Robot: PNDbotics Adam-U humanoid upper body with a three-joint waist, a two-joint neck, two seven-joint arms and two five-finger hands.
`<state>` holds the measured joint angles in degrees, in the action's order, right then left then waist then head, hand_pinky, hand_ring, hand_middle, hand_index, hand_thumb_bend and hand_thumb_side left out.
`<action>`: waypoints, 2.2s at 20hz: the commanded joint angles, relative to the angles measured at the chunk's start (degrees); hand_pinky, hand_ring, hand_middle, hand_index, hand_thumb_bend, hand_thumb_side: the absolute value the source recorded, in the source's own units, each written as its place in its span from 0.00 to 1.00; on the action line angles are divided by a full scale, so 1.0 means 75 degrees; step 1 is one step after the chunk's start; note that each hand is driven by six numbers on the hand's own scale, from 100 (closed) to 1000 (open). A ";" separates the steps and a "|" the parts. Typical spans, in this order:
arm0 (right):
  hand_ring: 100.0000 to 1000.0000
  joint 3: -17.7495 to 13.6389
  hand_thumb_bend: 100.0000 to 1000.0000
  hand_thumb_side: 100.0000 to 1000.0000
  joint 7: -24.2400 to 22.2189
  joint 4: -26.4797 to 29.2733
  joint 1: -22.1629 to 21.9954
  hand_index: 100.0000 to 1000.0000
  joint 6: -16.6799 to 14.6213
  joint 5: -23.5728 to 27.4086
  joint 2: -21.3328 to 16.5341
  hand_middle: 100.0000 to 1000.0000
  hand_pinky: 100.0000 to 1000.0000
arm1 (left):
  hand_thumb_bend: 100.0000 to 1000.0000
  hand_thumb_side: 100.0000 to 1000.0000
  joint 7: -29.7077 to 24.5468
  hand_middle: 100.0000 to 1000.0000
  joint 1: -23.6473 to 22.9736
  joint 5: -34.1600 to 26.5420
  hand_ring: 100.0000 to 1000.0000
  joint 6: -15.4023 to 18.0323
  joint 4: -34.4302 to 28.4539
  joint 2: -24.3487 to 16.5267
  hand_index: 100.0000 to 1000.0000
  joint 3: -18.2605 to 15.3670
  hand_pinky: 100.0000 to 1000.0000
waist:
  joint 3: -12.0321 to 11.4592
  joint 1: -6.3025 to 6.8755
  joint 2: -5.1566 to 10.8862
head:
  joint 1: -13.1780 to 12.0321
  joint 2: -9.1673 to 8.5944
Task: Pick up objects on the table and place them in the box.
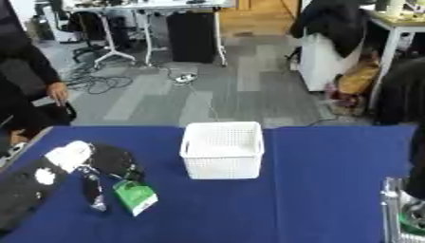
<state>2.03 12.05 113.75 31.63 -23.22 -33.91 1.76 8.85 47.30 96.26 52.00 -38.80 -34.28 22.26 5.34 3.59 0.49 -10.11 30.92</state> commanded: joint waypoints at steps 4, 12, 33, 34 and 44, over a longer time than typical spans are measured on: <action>0.00 0.0042 0.09 1.00 -0.0038 0.0112 0.0155 0.34 -0.0014 0.0021 0.0051 0.00 0.00 | 0.31 0.61 0.0511 0.81 0.0171 0.0713 0.72 -0.0005 0.0259 -0.0041 0.93 -0.0187 0.72 | 0.0011 -0.0009 0.0081 | -0.0081 0.0019; 0.00 0.0042 0.09 1.00 -0.0051 0.0112 0.0150 0.34 -0.0017 0.0021 0.0051 0.00 0.00 | 0.30 0.64 0.1083 0.81 0.0297 0.1287 0.72 -0.0005 0.0381 -0.0062 0.93 -0.0461 0.73 | 0.0007 -0.0010 0.0085 | -0.0086 0.0026; 0.00 0.0076 0.09 1.00 -0.0088 0.0112 0.0195 0.34 -0.0058 0.0041 0.0152 0.00 0.00 | 0.35 0.69 0.0934 0.86 0.0508 0.1633 0.79 -0.0005 0.0699 0.0147 0.94 -0.1168 0.77 | 0.0106 -0.0027 0.0040 | -0.0169 -0.0028; 0.00 0.0078 0.09 1.00 -0.0093 0.0112 0.0197 0.34 -0.0061 0.0044 0.0161 0.00 0.00 | 0.35 0.69 0.0883 0.86 0.0523 0.1640 0.79 -0.0005 0.0747 0.0182 0.94 -0.1181 0.77 | 0.0113 -0.0028 0.0036 | -0.0175 -0.0026; 0.00 0.0121 0.09 1.00 -0.0149 0.0112 0.0247 0.34 -0.0110 0.0087 0.0295 0.00 0.00 | 0.31 0.69 0.0714 0.84 0.0498 0.1576 0.78 -0.0005 0.1001 0.0430 0.91 -0.1280 0.75 | 0.0251 -0.0030 -0.0037 | -0.0312 -0.0118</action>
<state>2.72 11.15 113.75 32.59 -23.94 -33.42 3.72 14.04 49.80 108.36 51.64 -31.01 -30.35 13.18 7.18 3.40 -0.29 -11.66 30.83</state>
